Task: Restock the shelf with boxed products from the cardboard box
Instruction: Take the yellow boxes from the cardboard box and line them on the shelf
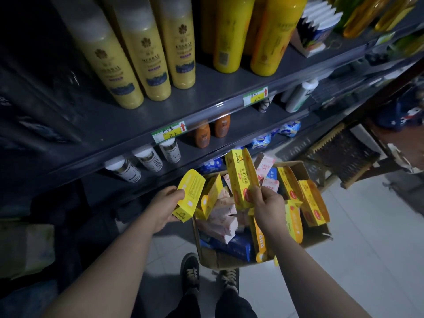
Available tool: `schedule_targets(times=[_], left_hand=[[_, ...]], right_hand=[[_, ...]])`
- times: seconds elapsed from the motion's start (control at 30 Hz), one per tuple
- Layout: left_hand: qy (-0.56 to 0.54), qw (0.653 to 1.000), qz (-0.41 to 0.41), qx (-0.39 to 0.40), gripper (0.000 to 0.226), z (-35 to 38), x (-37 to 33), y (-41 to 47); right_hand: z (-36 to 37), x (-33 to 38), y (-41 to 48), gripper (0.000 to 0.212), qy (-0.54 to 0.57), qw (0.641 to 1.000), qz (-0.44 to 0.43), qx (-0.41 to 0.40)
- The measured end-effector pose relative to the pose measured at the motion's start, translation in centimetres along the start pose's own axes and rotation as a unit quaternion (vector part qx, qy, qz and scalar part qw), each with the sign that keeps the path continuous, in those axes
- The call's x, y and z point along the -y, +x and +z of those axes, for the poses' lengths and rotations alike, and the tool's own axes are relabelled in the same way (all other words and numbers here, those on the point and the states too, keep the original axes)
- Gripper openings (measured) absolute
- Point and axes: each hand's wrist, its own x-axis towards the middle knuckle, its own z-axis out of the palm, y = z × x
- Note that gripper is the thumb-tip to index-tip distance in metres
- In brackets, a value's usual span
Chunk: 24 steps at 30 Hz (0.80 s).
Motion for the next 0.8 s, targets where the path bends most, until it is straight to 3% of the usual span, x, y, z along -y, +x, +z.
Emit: schedule_targets(times=[0.17,0.3,0.43,0.7,0.8], left_hand=[[-0.021,0.998,0.040,-0.034,0.013,-1.1,-1.3,-2.8],[-0.027,0.997,0.063,-0.037,0.027,-2.0,-1.9,-5.4],[-0.118,0.989,0.089,-0.017,0.049,-2.8,-2.0,-8.3],[-0.322,0.935,0.126,-0.075,0.027,-1.7,-0.2,-15.6],[-0.400,0.900,0.137,-0.107,0.047,-0.5,1.1,-17.8]], right_hand=[[-0.3,2.0,-1.0,0.031,-0.016,0.999,-0.034,0.011],[-0.9,4.2,-1.6,0.029,-0.008,0.997,-0.072,0.039],[-1.6,6.0,-1.7,0.029,-0.004,0.989,-0.120,0.084],[-3.0,9.7,-2.4,0.026,-0.006,0.952,-0.225,0.209],[-3.9,10.7,-3.2,0.029,0.008,0.931,-0.264,0.253]])
